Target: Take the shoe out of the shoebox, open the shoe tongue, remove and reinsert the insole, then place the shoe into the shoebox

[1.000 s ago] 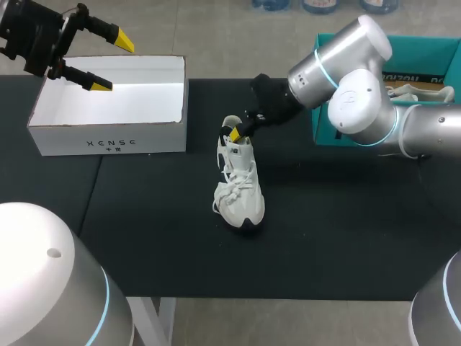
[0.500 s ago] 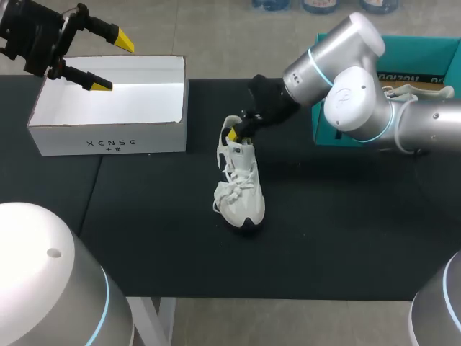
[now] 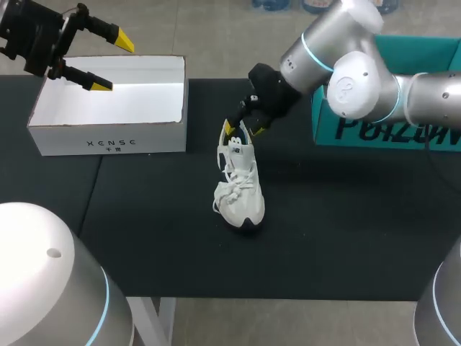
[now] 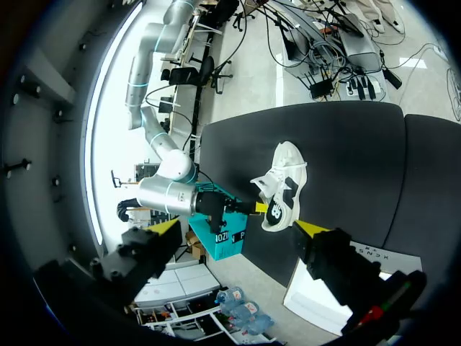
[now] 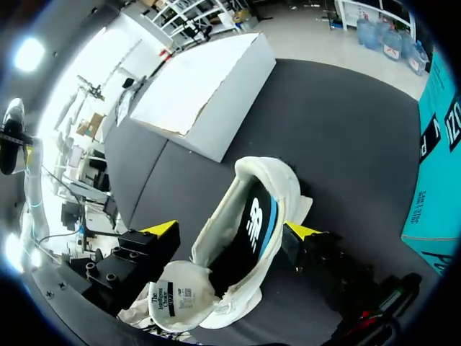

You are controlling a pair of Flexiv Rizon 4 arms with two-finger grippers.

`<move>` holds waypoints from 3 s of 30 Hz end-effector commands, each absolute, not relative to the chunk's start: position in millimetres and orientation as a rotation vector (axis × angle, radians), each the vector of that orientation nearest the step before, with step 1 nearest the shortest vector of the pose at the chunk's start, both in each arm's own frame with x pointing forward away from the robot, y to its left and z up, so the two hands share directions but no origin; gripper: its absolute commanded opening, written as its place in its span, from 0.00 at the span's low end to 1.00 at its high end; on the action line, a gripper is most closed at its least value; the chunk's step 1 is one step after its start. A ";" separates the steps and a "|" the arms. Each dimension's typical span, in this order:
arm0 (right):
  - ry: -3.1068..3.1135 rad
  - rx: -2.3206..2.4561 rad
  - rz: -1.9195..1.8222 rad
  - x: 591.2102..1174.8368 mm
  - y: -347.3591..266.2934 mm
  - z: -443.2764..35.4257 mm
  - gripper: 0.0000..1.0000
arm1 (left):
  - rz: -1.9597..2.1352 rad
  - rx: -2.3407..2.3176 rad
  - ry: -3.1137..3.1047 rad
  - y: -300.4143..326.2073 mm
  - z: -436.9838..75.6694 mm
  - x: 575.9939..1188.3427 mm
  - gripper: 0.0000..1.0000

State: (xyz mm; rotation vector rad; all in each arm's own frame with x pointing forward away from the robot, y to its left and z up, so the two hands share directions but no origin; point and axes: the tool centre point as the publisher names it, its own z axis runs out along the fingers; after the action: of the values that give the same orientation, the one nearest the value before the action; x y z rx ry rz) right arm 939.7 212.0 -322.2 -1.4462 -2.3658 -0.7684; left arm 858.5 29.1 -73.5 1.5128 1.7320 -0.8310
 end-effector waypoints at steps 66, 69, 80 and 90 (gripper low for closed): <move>-2.662 -1.828 -0.274 956.0 196.9 -348.4 0.00 | -0.830 1.515 1.734 28.9 -73.4 859.0 1.00; -2.658 -1.818 -0.264 955.4 197.5 -350.4 0.00 | -0.830 1.515 1.734 28.9 -73.4 859.0 1.00; -2.677 -1.806 -0.200 952.5 202.4 -361.2 0.00 | -0.830 1.515 1.734 28.9 -73.4 859.0 1.00; -2.679 -1.790 -0.136 954.2 202.1 -382.4 0.00 | -0.830 1.515 1.734 28.9 -73.4 859.0 1.00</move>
State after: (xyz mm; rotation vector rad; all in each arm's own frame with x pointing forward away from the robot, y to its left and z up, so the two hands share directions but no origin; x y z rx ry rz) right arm 949.3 197.7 -372.2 -1.7913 -2.6831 -0.1488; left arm 858.5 29.1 -73.5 1.5128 1.7321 -0.8310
